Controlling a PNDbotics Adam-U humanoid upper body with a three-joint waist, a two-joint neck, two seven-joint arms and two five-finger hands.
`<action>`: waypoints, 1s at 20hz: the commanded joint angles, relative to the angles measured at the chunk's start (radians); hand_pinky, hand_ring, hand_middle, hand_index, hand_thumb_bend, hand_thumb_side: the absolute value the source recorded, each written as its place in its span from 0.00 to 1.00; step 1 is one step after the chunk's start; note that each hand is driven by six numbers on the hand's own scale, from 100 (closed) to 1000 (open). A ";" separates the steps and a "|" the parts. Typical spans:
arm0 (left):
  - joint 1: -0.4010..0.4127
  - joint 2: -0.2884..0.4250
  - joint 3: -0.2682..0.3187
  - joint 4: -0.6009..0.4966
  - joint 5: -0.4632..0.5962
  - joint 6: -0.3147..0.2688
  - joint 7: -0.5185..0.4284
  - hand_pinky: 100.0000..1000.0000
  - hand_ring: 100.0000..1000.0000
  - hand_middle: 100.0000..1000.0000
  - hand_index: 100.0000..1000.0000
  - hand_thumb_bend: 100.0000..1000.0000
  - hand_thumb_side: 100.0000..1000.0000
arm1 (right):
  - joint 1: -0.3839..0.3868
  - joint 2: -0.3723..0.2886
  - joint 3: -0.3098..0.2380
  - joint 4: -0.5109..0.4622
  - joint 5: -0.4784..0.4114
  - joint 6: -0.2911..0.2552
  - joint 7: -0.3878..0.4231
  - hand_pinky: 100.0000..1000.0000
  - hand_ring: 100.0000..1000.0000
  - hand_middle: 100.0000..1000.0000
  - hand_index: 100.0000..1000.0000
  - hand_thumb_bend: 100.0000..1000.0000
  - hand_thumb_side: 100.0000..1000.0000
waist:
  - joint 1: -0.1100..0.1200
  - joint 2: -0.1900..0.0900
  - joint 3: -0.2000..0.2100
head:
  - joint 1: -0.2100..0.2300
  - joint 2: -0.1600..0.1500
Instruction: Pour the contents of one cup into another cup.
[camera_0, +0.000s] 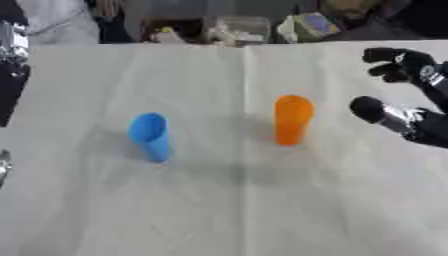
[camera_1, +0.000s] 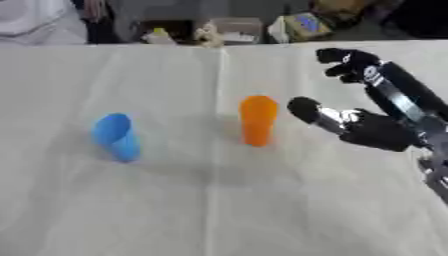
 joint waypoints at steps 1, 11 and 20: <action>-0.015 0.020 0.002 -0.018 -0.006 -0.001 -0.003 0.58 0.74 0.81 0.96 0.06 0.86 | -0.006 -0.018 -0.013 -0.017 -0.007 0.002 -0.003 0.86 0.86 0.88 0.95 0.66 0.83 | -0.002 -0.018 0.001 | 0.002 -0.014; -0.021 0.020 -0.002 -0.018 -0.007 0.001 -0.005 0.58 0.75 0.81 0.96 0.06 0.85 | -0.004 -0.021 -0.013 -0.017 -0.005 0.001 -0.006 0.87 0.86 0.88 0.96 0.67 0.82 | -0.003 -0.014 0.005 | 0.004 -0.023; -0.026 0.019 -0.008 -0.018 -0.003 -0.001 -0.012 0.58 0.75 0.81 0.96 0.04 0.86 | -0.020 -0.021 0.009 -0.017 0.011 0.010 -0.009 0.84 0.82 0.88 0.95 0.70 0.83 | -0.001 -0.013 0.010 | -0.020 -0.034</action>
